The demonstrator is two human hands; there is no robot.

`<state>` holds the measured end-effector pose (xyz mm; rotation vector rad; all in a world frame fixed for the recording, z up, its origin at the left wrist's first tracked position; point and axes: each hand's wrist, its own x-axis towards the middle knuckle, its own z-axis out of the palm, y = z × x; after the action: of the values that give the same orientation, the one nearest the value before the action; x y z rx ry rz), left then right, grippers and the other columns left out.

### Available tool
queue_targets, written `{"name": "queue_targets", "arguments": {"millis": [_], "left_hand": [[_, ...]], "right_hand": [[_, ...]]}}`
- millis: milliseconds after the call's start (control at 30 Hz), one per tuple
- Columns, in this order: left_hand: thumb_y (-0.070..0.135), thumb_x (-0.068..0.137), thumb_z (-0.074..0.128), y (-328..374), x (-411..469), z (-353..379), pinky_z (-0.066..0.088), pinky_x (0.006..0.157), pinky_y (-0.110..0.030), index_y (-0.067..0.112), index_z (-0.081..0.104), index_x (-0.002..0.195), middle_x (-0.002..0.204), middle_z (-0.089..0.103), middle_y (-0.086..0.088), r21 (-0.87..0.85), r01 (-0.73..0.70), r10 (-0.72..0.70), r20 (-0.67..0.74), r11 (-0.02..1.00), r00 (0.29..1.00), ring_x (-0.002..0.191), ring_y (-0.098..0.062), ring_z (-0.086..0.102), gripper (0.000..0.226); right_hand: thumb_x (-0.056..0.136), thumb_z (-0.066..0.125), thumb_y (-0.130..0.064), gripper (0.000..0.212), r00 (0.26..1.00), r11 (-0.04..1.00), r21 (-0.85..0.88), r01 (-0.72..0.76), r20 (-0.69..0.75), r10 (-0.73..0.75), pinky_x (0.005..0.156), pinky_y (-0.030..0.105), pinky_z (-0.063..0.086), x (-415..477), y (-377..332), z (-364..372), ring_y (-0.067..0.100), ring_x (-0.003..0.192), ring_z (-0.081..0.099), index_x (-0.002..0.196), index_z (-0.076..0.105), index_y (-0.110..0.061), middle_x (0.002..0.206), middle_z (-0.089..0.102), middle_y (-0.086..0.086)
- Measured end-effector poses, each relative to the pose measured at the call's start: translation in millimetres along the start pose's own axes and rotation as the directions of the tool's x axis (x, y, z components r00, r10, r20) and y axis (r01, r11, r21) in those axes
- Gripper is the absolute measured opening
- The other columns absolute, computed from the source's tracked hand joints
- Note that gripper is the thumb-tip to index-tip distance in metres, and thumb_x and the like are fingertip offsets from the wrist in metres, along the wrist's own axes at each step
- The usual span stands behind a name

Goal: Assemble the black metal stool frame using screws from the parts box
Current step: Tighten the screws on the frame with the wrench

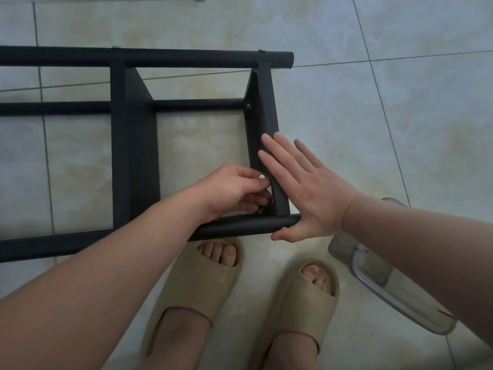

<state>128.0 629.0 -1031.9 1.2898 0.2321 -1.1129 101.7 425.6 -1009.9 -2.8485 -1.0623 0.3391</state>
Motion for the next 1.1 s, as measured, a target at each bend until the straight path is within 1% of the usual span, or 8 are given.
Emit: {"name": "queue_targets", "arguments": {"millis": [100, 233, 300, 433, 567, 700, 867, 1100], "left_hand": [[0.015, 0.095, 0.066, -1.0, -0.7, -3.0, 0.056, 0.063, -0.023, 0.014, 0.068, 0.086, 0.078, 0.075, -0.004, -0.033, -0.012, 0.012, -0.016, 0.999, 1.0, 0.07, -0.012, 0.071, 0.009], [0.015, 0.093, 0.069, -1.3, -1.1, -7.6, 0.056, 0.063, -0.022, 0.014, 0.069, 0.088, 0.083, 0.076, -0.006, 0.002, -0.036, 0.036, -0.044, 0.999, 0.998, 0.072, -0.013, 0.072, 0.005], [0.016, 0.093, 0.069, -0.8, -0.7, -7.9, 0.055, 0.064, -0.022, 0.014, 0.069, 0.089, 0.082, 0.076, -0.005, 0.008, -0.04, 0.04, -0.044, 0.999, 0.998, 0.072, -0.011, 0.071, 0.004], [0.015, 0.094, 0.067, 1.3, 0.8, -4.1, 0.055, 0.065, -0.022, 0.015, 0.069, 0.086, 0.078, 0.074, -0.001, 0.016, -0.043, 0.043, -0.026, 0.999, 0.999, 0.069, -0.009, 0.069, 0.008], [0.013, 0.094, 0.067, 1.6, -1.6, -3.5, 0.055, 0.064, -0.022, 0.014, 0.068, 0.084, 0.078, 0.074, -0.003, 0.016, -0.022, 0.022, -0.01, 1.0, 1.0, 0.068, -0.009, 0.068, 0.01], [0.012, 0.094, 0.067, 1.4, -3.6, -3.8, 0.054, 0.061, -0.02, 0.012, 0.067, 0.085, 0.078, 0.074, -0.004, 0.022, -0.012, 0.013, -0.03, 1.0, 0.999, 0.066, -0.008, 0.068, 0.009], [0.013, 0.095, 0.066, 2.7, -2.5, -2.2, 0.055, 0.063, -0.022, 0.013, 0.065, 0.085, 0.075, 0.074, -0.002, 0.002, -0.007, 0.007, -0.048, 1.0, 0.999, 0.067, -0.009, 0.069, 0.01], [0.011, 0.095, 0.065, 3.3, -6.3, -1.6, 0.054, 0.061, -0.02, 0.013, 0.066, 0.081, 0.073, 0.074, -0.002, 0.066, 0.001, 0.001, -0.024, 0.998, 1.0, 0.067, -0.008, 0.069, 0.014]], "right_hand": [[0.075, 0.043, -0.089, 0.127, 1.0, 1.0, 0.004, 0.001, -0.01, -0.001, 0.124, 0.057, 0.014, -0.1, -0.3, 0.1, 0.034, 0.156, -0.001, 0.159, 0.016, 0.001, 0.168, 0.004, 0.019], [0.075, 0.043, -0.09, 0.127, 1.0, 1.0, 0.0, 0.001, -0.005, -0.001, 0.124, 0.057, 0.014, -0.2, -0.3, 0.8, 0.034, 0.156, -0.002, 0.159, 0.015, 0.001, 0.168, 0.003, 0.019], [0.075, 0.043, -0.09, 0.127, 1.0, 1.0, 0.001, 0.004, -0.012, -0.004, 0.124, 0.057, 0.014, -0.1, 0.0, 1.1, 0.034, 0.156, -0.002, 0.159, 0.016, 0.001, 0.168, 0.003, 0.019], [0.076, 0.042, -0.09, 0.126, 1.0, 1.0, 0.003, 0.009, -0.025, -0.009, 0.123, 0.058, 0.016, -0.6, 0.4, 1.6, 0.035, 0.156, -0.001, 0.159, 0.016, 0.001, 0.168, 0.004, 0.02], [0.075, 0.042, -0.09, 0.126, 1.0, 1.0, 0.002, 0.007, -0.025, -0.007, 0.123, 0.058, 0.016, -0.6, 0.6, 2.2, 0.034, 0.156, -0.001, 0.159, 0.016, 0.001, 0.168, 0.004, 0.019], [0.075, 0.042, -0.09, 0.127, 1.0, 1.0, 0.0, 0.003, -0.017, -0.003, 0.124, 0.057, 0.015, -0.3, 0.8, 2.3, 0.033, 0.156, -0.003, 0.159, 0.015, 0.0, 0.168, 0.003, 0.019], [0.075, 0.042, -0.09, 0.127, 1.0, 1.0, -0.002, 0.006, -0.019, -0.006, 0.124, 0.057, 0.014, -0.4, 0.7, 2.2, 0.033, 0.156, -0.003, 0.159, 0.015, 0.0, 0.168, 0.003, 0.019], [0.075, 0.043, -0.09, 0.127, 1.0, 1.0, -0.002, 0.004, -0.018, -0.004, 0.124, 0.058, 0.015, -0.3, 0.7, 1.6, 0.034, 0.156, -0.002, 0.159, 0.015, 0.001, 0.168, 0.003, 0.019]]}}
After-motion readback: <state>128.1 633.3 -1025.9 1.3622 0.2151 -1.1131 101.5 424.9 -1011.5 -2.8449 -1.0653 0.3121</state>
